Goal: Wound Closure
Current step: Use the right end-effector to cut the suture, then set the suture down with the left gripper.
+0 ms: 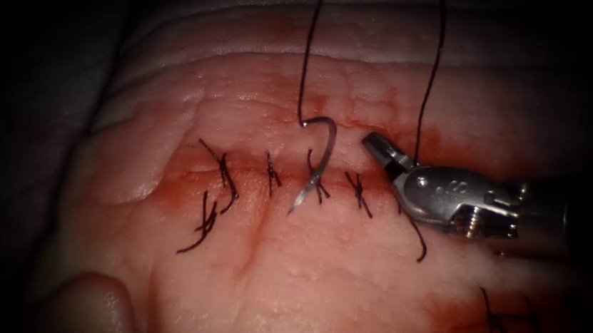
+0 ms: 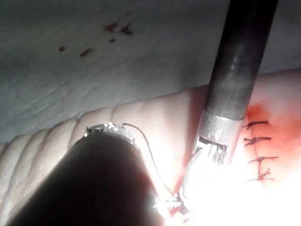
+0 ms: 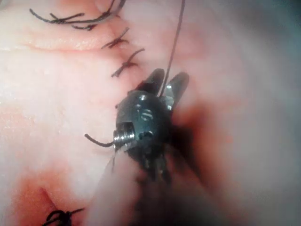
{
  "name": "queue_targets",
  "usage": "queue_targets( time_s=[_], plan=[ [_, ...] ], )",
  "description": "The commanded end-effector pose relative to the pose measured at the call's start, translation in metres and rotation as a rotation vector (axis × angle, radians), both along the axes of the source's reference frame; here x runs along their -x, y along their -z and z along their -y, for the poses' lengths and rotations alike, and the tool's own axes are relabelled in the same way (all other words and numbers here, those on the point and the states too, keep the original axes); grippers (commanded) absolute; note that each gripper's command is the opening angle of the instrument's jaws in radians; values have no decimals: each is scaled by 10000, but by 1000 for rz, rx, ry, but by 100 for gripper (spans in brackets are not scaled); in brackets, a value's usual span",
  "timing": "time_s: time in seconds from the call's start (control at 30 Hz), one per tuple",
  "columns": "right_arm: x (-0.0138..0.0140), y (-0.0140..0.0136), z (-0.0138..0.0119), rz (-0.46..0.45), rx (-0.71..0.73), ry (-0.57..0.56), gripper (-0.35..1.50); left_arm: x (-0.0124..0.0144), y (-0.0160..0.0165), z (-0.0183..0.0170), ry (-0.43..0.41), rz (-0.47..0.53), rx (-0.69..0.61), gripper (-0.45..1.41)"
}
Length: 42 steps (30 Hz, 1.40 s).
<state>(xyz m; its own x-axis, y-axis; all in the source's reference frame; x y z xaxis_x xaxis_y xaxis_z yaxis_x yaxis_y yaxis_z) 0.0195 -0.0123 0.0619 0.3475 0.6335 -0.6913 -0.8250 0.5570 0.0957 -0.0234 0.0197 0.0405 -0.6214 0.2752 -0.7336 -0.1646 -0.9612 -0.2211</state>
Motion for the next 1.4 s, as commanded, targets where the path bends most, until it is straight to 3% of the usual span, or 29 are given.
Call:
queue_targets(
  time_s=[0.03, 0.13, 0.2, 0.23, 0.37, 0.7, 0.87, 1.07, 1.17, 1.2, 1.27, 1.3, 1.4],
  plan=[
    [6, -4, 0, 1, -4, 11, 108, 7, -5, -4, 3, 0, 1, -45],
    [70, 9, -9, 8, 8, 5, 133, 12, -29, -13, 0, -29, 35, -45],
    [81, 11, -10, 14, 15, -4, 136, 13, -35, -15, 5, -36, 44, -45],
    [104, 14, -9, 31, 21, -16, 140, 17, -48, -18, 7, -42, 52, -45],
    [125, 15, -7, 57, 20, -26, 143, 26, -71, -26, 22, -54, 58, -45],
    [122, 19, -5, 93, 34, -17, 145, 48, -140, -50, 10, -84, 87, -45],
    [119, 25, -2, 112, 45, 0, 145, 74, -215, -56, -30, -92, 92, -45],
    [117, 29, -1, 113, 42, -1, 143, 93, -279, -55, -66, -41, 34, -45],
    [116, 31, 1, 118, 42, 3, 143, 91, -310, -48, -78, -35, -18, -45],
    [114, 31, 0, 119, 42, 1, 143, 84, -334, -44, -89, -31, -38, -45],
    [113, 31, 0, 120, 42, 0, 143, 81, -342, -44, -90, -31, -40, -45],
    [110, 31, 1, 120, 45, 6, 143, 64, -367, -43, -97, -27, -36, -45],
    [109, 32, 1, 120, 45, 4, 143, 49, -383, -41, -92, -43, -54, -45]
  ],
)
